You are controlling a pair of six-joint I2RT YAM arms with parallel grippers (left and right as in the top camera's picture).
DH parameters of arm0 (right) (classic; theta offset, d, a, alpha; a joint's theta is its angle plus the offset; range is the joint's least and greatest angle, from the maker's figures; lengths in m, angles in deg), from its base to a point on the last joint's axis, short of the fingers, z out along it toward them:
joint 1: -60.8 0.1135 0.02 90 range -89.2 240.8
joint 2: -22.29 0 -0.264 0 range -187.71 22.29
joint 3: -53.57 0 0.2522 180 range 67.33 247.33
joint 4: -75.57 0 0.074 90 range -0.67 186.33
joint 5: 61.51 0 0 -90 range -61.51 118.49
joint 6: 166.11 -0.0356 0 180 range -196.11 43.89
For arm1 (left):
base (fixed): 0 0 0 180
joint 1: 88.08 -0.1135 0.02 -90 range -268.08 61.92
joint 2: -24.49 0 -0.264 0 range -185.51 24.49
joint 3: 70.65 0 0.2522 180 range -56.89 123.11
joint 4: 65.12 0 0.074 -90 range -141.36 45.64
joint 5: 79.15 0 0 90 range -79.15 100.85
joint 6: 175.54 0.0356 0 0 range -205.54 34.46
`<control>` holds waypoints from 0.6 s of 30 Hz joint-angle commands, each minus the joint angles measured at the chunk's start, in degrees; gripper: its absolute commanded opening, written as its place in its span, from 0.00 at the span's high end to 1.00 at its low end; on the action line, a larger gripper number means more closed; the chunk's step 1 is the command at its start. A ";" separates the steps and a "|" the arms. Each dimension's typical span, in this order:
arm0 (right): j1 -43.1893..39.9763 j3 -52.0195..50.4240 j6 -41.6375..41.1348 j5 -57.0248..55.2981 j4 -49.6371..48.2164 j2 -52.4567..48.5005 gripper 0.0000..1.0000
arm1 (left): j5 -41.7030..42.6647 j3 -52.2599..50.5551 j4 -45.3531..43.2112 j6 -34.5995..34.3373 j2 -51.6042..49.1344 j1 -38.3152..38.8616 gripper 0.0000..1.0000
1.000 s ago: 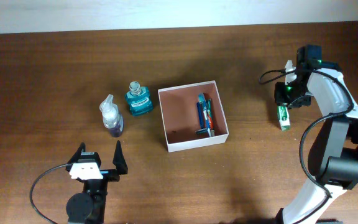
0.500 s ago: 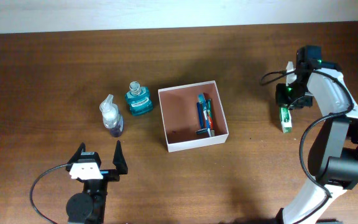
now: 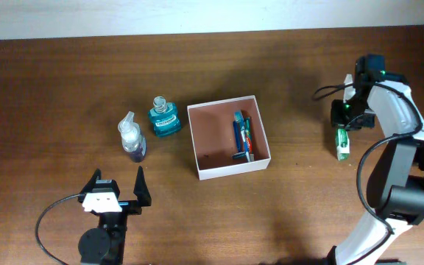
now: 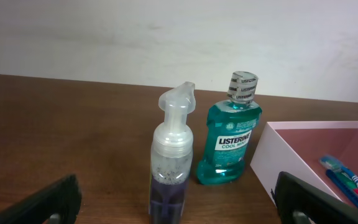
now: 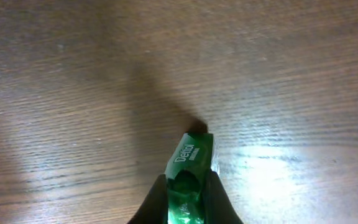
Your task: Pack container
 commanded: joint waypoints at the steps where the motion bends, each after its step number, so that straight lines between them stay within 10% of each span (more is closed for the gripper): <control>1: -1.73 0.94 -0.74 -1.11 0.57 -0.57 0.95 | -0.85 -0.33 -0.11 0.92 0.50 -0.28 0.01; 18: -1.95 0.96 -0.74 -0.92 2.14 -0.17 0.96 | -0.85 -0.33 -0.09 0.92 0.50 -0.28 0.00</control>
